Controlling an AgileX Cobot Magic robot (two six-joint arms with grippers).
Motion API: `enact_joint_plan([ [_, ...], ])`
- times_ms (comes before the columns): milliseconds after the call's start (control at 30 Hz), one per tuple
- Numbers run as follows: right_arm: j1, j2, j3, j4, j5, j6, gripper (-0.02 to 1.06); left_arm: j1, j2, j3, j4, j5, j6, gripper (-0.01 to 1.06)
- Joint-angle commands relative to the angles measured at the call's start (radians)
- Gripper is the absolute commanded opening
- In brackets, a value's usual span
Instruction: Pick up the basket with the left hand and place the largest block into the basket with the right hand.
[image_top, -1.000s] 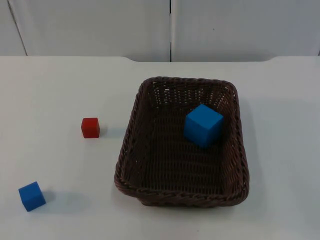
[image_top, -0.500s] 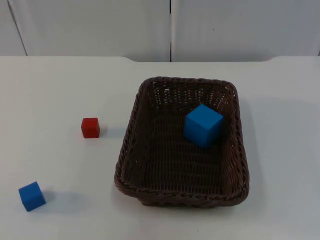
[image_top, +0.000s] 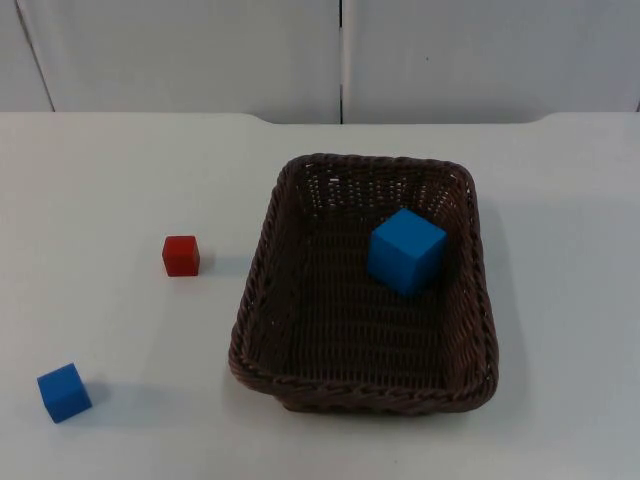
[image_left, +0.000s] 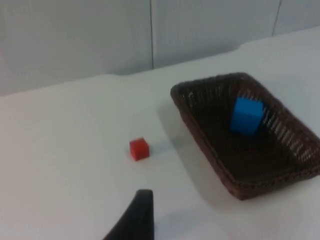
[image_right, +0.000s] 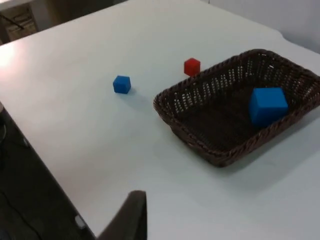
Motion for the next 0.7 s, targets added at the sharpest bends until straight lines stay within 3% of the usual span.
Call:
enact_joint_plan([
  [0, 0.007, -0.004, 0.002, -0.018, 0.013, 0.003, 1.05, 0.000, -0.004, 0.020, 0.009, 0.008, -0.012, 1.05],
  [300, 0.007, -0.004, 0.002, -0.073, 0.024, 0.033, 1.05, 0.000, -0.004, 0.062, 0.105, 0.050, -0.085, 1.05],
  [667, 0.007, -0.004, 0.002, -0.119, 0.001, 0.068, 1.05, 0.000, -0.004, 0.068, 0.108, 0.055, -0.091, 1.05],
])
